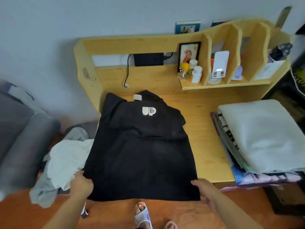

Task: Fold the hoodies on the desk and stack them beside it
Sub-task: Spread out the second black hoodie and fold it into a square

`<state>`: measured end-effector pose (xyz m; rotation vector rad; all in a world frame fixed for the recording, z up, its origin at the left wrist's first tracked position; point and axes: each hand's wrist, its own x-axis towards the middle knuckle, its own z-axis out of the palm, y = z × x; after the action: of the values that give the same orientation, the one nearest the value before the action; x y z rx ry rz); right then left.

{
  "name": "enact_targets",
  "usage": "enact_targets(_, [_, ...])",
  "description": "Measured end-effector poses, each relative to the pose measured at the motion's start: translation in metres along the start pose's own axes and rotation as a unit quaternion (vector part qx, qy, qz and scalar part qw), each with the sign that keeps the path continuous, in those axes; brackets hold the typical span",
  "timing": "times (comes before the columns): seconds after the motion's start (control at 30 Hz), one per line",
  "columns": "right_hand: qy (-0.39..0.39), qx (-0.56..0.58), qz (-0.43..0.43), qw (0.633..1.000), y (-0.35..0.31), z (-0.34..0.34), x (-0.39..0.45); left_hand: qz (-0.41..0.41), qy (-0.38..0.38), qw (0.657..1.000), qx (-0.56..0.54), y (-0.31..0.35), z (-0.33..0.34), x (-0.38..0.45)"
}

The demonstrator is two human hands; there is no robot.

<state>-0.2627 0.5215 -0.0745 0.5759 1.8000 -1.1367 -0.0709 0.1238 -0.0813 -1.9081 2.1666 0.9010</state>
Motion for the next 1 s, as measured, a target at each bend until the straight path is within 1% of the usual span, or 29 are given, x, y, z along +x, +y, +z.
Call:
enact_targets(0.03, [0.003,0.003,-0.001,1.0,-0.006,0.005,0.001,-0.004,-0.004,1.0,0.021,0.002,0.002,0.002])
enact_targets(0.07, [0.013,0.01,0.0,1.0,-0.011,0.01,0.004,-0.001,0.01,0.998,0.066,0.006,0.004,0.002])
enact_targets(0.1, [0.03,0.022,0.003,0.999,-0.015,0.017,0.006,0.021,0.033,0.992,0.121,0.012,0.006,-0.002])
enact_targets(0.13, [0.046,0.044,0.008,0.998,-0.019,0.023,0.009,0.074,0.06,0.984,0.154,0.019,0.01,-0.009])
enact_targets(0.17, [0.048,0.08,0.015,0.996,-0.025,0.031,0.006,0.147,0.064,0.976,0.148,0.027,0.013,-0.022])
enact_targets(0.2, [0.041,0.125,0.017,0.991,-0.034,0.041,-0.001,0.24,0.011,0.965,0.1,0.039,0.015,-0.036])
enact_targets(0.23, [0.031,0.167,0.008,0.986,-0.047,0.054,-0.011,0.322,-0.092,0.942,0.032,0.053,0.017,-0.055])
enact_targets(0.27, [0.014,0.188,-0.013,0.982,-0.062,0.068,-0.024,0.378,-0.218,0.9,-0.023,0.07,0.017,-0.081])
enact_targets(0.3, [-0.013,0.184,-0.056,0.981,-0.079,0.083,-0.037,0.413,-0.317,0.854,-0.018,0.088,0.02,-0.103])
enact_targets(0.33, [-0.049,0.161,-0.109,0.98,-0.098,0.098,-0.052,0.451,-0.347,0.823,-0.018,0.103,0.024,-0.119])
enact_targets(0.37, [-0.096,0.13,-0.158,0.974,-0.114,0.11,-0.063,0.484,-0.323,0.811,-0.056,0.116,0.027,-0.126])
enact_targets(0.4, [-0.153,0.093,-0.198,0.964,-0.129,0.117,-0.072,0.493,-0.264,0.818,-0.135,0.129,0.024,-0.127])
enact_targets(0.43, [-0.203,0.064,-0.225,0.951,-0.138,0.119,-0.07,0.467,-0.19,0.834,-0.224,0.139,0.02,-0.114])
enact_targets(0.47, [-0.229,0.056,-0.235,0.943,-0.145,0.116,-0.064,0.404,-0.133,0.856,-0.294,0.147,0.014,-0.098])
enact_targets(0.5, [-0.219,0.052,-0.235,0.946,-0.147,0.11,-0.053,0.311,-0.106,0.872,-0.364,0.153,0.005,-0.078])
enact_targets(0.53, [-0.168,0.046,-0.231,0.957,-0.143,0.103,-0.036,0.206,-0.107,0.869,-0.437,0.155,-0.005,-0.055])
enact_targets(0.57, [-0.084,0.022,-0.215,0.973,-0.137,0.097,-0.016,0.108,-0.123,0.847,-0.506,0.154,-0.016,-0.034])
enact_targets(0.6, [0.003,-0.033,-0.179,0.983,-0.127,0.093,0.004,0.032,-0.141,0.813,-0.564,0.149,-0.027,-0.017])
enact_targets(0.63, [0.052,-0.1,-0.133,0.985,-0.117,0.095,0.022,-0.023,-0.154,0.78,-0.606,0.142,-0.037,-0.004])
enact_targets(0.67, [0.07,-0.158,-0.102,0.98,-0.108,0.101,0.037,-0.064,-0.161,0.754,-0.634,0.135,-0.043,0.006])
enact_targets(0.7, [0.083,-0.201,-0.099,0.971,-0.102,0.112,0.05,-0.095,-0.16,0.736,-0.651,0.131,-0.047,0.012])
enact_targets(0.73, [0.1,-0.228,-0.12,0.961,-0.099,0.125,0.062,-0.114,-0.154,0.724,-0.663,0.128,-0.051,0.013])
enact_targets(0.8, [0.142,-0.241,-0.165,0.946,-0.1,0.149,0.082,-0.129,-0.142,0.714,-0.673,0.126,-0.051,0.012])
enact_targets(0.83, [0.155,-0.231,-0.17,0.945,-0.104,0.155,0.089,-0.128,-0.141,0.711,-0.677,0.127,-0.049,0.011])
enact_targets(0.9, [0.148,-0.188,-0.156,0.958,-0.117,0.152,0.096,-0.121,-0.139,0.71,-0.68,0.128,-0.047,0.01])
enact_targets(0.93, [0.14,-0.15,-0.143,0.968,-0.122,0.143,0.093,-0.119,-0.139,0.715,-0.675,0.128,-0.047,0.01])
enact_targets(0.97, [0.151,-0.103,-0.136,0.974,-0.126,0.129,0.087,-0.111,-0.145,0.72,-0.67,0.129,-0.048,0.009])
enact_targets(1.0, [0.18,-0.055,-0.134,0.973,-0.132,0.109,0.075,-0.102,-0.151,0.726,-0.663,0.131,-0.049,0.009])
